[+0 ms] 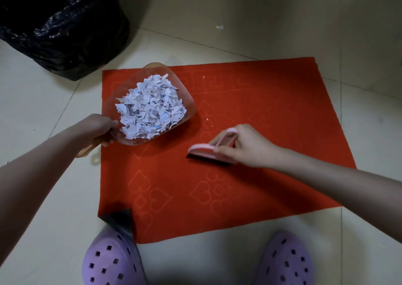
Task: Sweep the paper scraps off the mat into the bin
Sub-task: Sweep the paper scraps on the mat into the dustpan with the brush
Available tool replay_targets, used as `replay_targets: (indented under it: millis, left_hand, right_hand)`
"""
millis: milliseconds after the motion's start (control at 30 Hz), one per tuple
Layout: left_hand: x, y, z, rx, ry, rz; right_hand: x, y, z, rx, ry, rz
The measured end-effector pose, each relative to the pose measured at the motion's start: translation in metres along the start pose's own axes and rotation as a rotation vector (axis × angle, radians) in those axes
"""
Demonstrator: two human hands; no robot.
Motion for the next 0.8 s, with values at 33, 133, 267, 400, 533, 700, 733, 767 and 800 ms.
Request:
replay_targets:
  millis: [33,133,267,400,533,700,733,767,800]
  left_hand:
    - [0.001,0.000,0.001,0.001,-0.005,-0.002]
    - [0.002,-0.002,0.003,0.006,-0.015,-0.002]
    - [0.001,-0.005,0.006,0.011,0.030,0.007]
    - [0.001,-0.007,0.005,0.009,0.075,-0.007]
    - [0.002,-0.011,0.005,0.072,0.142,-0.021]
    - [0.000,-0.014,0.005,0.135,0.242,-0.054]
    - [0.001,-0.017,0.008,0.145,0.276,-0.063]
    - [0.002,-0.018,0.011,0.154,0.311,-0.072]
    - [0.004,-0.020,0.013,0.164,0.348,-0.077]
  right_hand:
    - [0.007,0.001,0.002,-0.007,-0.044,-0.038]
    - [-0.002,0.016,0.016,0.037,-0.138,-0.005]
    - [-0.032,0.035,0.033,0.086,-0.140,0.115]
    - [-0.048,0.040,0.039,0.080,-0.152,0.168]
    - [-0.061,0.033,0.036,0.069,-0.125,0.230]
    - [-0.082,0.025,0.044,0.124,-0.202,0.405]
    - [-0.080,0.023,0.047,0.144,-0.246,0.424]
    - [-0.076,0.021,0.048,0.156,-0.296,0.434]
    - [-0.071,0.019,0.049,0.164,-0.341,0.434]
Point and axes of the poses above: each hand's wrist, its own y-axis towards the middle knuckle, its own x-axis out of the palm, z = x × y, the point moved 4 cm from there along y, towards the middle knuckle, and after that the axes turned 10 degrees about z, right-handed, at the moved point
